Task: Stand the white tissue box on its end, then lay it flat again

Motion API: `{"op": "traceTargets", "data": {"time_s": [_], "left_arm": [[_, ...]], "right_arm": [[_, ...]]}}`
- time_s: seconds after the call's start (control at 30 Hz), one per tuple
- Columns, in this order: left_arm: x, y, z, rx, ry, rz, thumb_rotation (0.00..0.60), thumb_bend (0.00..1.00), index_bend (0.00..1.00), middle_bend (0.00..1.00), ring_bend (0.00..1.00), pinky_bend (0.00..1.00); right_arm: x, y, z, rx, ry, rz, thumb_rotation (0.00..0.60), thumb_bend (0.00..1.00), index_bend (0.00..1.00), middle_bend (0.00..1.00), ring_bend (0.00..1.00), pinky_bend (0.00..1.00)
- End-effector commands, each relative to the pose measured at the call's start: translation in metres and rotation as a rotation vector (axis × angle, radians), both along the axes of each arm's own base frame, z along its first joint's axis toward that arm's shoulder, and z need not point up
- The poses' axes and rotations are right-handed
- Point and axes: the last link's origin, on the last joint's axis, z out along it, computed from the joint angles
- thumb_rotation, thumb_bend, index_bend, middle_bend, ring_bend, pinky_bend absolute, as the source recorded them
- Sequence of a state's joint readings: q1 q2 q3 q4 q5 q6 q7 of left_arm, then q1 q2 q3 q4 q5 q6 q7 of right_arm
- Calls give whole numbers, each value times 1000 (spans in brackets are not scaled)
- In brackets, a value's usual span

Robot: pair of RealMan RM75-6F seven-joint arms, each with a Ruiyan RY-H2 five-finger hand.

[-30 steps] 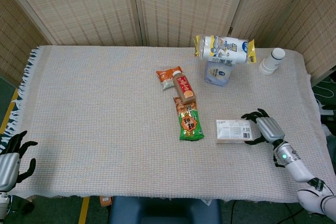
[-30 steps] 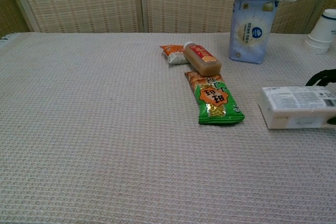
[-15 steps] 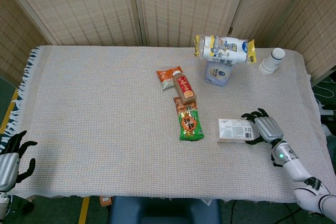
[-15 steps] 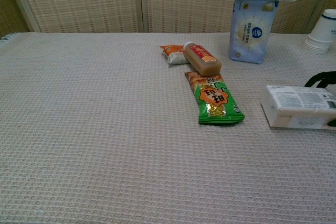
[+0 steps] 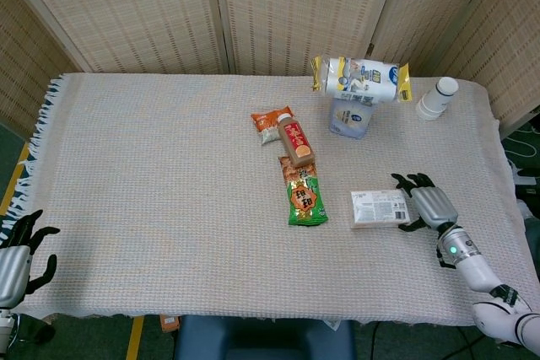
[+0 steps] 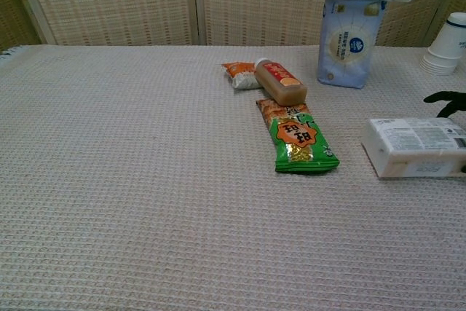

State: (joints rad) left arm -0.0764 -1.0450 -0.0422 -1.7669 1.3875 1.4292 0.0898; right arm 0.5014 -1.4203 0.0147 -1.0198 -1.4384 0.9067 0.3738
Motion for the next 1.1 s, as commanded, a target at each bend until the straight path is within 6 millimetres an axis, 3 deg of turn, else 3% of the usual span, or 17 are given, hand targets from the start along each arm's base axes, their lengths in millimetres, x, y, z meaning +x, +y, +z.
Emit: {"op": "traceTargets", "data": {"time_s": [0.03,0.27,0.43,0.53,0.67,0.77,0.87,0.97,1.1], "left_arm": [[0,0,0,-2,1,1,600,490,301,0,0,296],[0,0,0,-1,0,0,600,490,301,0,0,296],[-1,0,1,2,-5,4,600,492,301,0,0,296],[0,1,1,3,-6,1,600,492,300,0,0,296],[-1,1,-1,-8,0,1,600,491,298,0,0,296],[0,1,-4,-16,0,1,600,490,297,0,0,296],[1,0,-6,-23,3,-5,600,491,295,0,0,296],[2,0,-7,-33,-5,-7,600,491,292,0,0,297],[2,0,-8,-37,-4,-7,600,492,292,0,0,296]], "right_arm": [[0,0,1,5,11,-8,600,0,34,192,129,0],[2,1,9,22,12,-30,600,0,0,69,25,0],[11,14,42,48,-45,-97,600,0,0,0,0,0],[27,43,86,34,-84,-188,600,0,0,0,0,0],[69,91,110,-251,-165,51,600,0,0,0,0,0],[80,128,99,-398,-230,219,600,0,0,0,22,0],[74,156,83,-381,-198,265,600,0,17,0,39,0],[63,172,70,-340,-111,248,600,0,37,0,46,0],[53,174,62,-281,8,208,600,0,10,0,51,0]]}}
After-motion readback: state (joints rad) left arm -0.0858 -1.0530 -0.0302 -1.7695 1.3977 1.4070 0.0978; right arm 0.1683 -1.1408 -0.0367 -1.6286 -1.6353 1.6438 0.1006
